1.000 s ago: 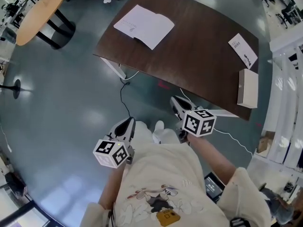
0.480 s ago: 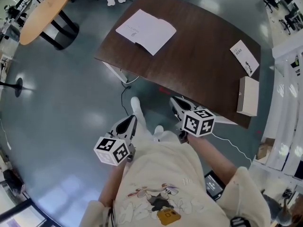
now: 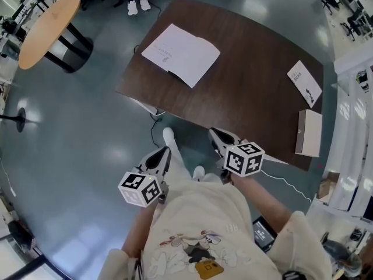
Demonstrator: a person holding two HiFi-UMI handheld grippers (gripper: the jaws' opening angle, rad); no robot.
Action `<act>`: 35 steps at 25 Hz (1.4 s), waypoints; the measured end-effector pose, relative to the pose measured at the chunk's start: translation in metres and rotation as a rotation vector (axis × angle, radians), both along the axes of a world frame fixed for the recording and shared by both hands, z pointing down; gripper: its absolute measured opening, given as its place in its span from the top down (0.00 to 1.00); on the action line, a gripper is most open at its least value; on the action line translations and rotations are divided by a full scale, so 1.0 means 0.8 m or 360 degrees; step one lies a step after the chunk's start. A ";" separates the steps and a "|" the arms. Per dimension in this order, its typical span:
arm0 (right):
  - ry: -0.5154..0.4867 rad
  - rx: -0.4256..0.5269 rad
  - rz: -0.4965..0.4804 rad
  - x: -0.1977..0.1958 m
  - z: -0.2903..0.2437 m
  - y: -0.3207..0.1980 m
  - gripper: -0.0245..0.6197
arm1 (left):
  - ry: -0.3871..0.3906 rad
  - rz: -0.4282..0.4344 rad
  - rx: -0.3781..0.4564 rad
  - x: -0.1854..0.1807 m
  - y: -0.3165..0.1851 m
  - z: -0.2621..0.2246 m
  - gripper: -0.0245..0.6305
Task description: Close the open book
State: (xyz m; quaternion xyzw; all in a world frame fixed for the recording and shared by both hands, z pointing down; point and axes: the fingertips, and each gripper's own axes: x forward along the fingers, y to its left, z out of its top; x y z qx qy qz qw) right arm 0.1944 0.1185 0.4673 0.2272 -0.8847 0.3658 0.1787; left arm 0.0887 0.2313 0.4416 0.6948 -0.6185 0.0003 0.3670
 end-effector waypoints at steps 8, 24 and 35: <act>0.0077 -0.0070 0.0066 -0.081 0.018 -0.067 0.95 | 0.0097 0.0125 -0.0066 -0.075 -0.086 0.020 0.95; 0.0249 -0.0001 0.0117 -0.210 0.014 -0.147 0.95 | 0.0106 0.0383 -0.0038 -0.210 -0.199 0.016 0.95; 0.0272 0.0026 0.0229 -0.249 0.015 -0.186 0.95 | 0.0099 0.0506 -0.0077 -0.251 -0.237 0.028 0.95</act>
